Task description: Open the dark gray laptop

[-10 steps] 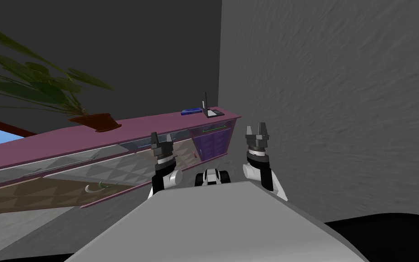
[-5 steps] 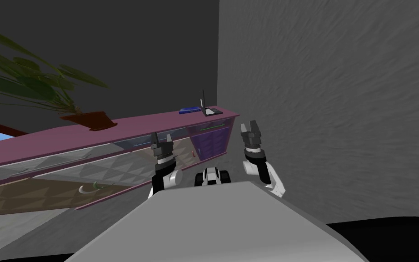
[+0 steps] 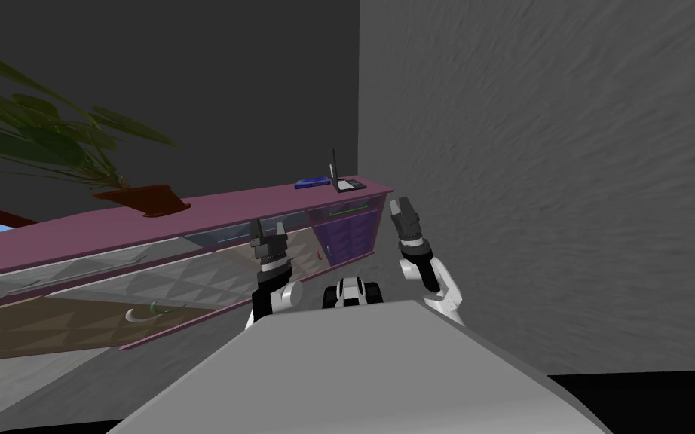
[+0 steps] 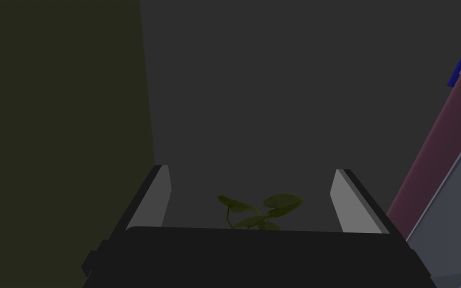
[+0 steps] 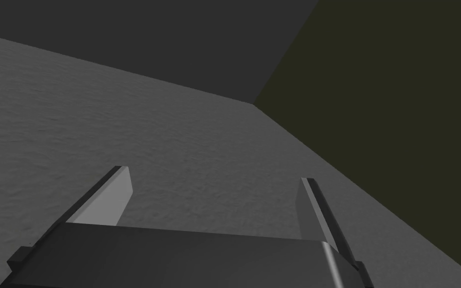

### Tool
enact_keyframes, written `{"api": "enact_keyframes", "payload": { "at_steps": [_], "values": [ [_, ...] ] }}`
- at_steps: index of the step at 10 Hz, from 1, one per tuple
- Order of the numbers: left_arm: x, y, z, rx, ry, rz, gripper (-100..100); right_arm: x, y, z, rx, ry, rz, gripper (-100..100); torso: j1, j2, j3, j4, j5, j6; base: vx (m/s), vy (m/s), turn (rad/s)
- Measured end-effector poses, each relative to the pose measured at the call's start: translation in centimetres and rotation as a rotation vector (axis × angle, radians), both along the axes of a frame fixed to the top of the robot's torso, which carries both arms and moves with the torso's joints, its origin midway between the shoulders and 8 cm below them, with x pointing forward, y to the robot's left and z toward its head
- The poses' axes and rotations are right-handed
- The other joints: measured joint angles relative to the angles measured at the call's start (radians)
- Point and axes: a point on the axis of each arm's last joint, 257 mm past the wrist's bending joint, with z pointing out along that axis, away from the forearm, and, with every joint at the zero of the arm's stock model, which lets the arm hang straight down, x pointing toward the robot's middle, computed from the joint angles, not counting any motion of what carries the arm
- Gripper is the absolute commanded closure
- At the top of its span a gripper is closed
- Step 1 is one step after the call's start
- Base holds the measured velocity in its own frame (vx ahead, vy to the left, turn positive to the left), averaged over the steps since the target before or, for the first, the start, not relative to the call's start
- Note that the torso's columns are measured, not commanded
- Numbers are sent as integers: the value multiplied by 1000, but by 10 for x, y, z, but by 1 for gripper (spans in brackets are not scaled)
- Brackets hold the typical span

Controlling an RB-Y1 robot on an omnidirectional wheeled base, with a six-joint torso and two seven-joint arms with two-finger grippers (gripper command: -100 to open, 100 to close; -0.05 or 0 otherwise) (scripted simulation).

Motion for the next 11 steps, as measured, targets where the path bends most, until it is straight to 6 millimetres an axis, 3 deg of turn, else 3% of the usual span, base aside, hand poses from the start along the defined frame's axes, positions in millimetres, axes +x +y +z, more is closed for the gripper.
{"api": "enact_keyframes", "payload": {
  "at_steps": [11],
  "values": [
    [0, 0, 0, 0, 0, 0, 0, 16, 85, 19, -330, -163, 51, -100, 1, 0, 0, 0, 0, 0, -13, -34, -15]
  ]
}}
